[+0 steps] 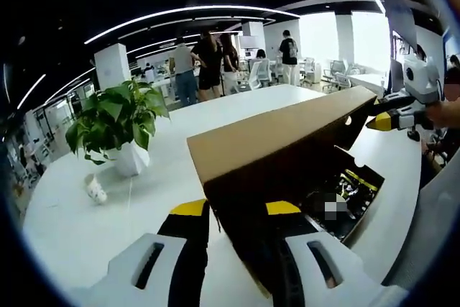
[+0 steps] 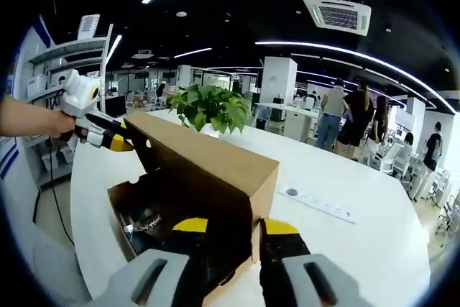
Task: Operate the shoe box by opening the lid, removing the specified soft item, and placing it in the target area until the item is outside and the box remains undamaged.
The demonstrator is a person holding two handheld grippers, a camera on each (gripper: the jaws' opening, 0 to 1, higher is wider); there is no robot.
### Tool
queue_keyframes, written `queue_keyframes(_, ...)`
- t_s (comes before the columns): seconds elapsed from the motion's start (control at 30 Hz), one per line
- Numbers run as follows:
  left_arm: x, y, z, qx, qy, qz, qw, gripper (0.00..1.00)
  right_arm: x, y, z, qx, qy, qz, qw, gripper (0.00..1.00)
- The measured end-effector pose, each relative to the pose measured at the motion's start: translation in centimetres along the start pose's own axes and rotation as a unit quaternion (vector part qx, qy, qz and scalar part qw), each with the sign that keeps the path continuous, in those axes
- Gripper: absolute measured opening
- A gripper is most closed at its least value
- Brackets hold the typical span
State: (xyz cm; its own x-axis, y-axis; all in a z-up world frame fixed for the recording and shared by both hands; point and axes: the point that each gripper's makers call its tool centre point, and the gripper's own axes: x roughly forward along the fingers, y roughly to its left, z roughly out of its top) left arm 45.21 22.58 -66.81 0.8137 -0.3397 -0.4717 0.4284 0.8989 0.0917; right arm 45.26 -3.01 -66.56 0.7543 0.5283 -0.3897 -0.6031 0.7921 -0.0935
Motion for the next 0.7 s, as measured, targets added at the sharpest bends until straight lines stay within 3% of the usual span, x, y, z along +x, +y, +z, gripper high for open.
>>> queue_keyframes(0.53,1.3,1.4,0.8,0.013,0.001,0.013,0.9998,0.17,0.8,-1.0,0.6,-0.001,-0.003,-0.006,1.0,0.19)
queue_keyframes(0.7,1.7,2.0,1.2,0.011,0.001,0.018,0.9998,0.13,1.0,-1.5,0.8,-0.008,-0.003,-0.015,0.9998,0.15)
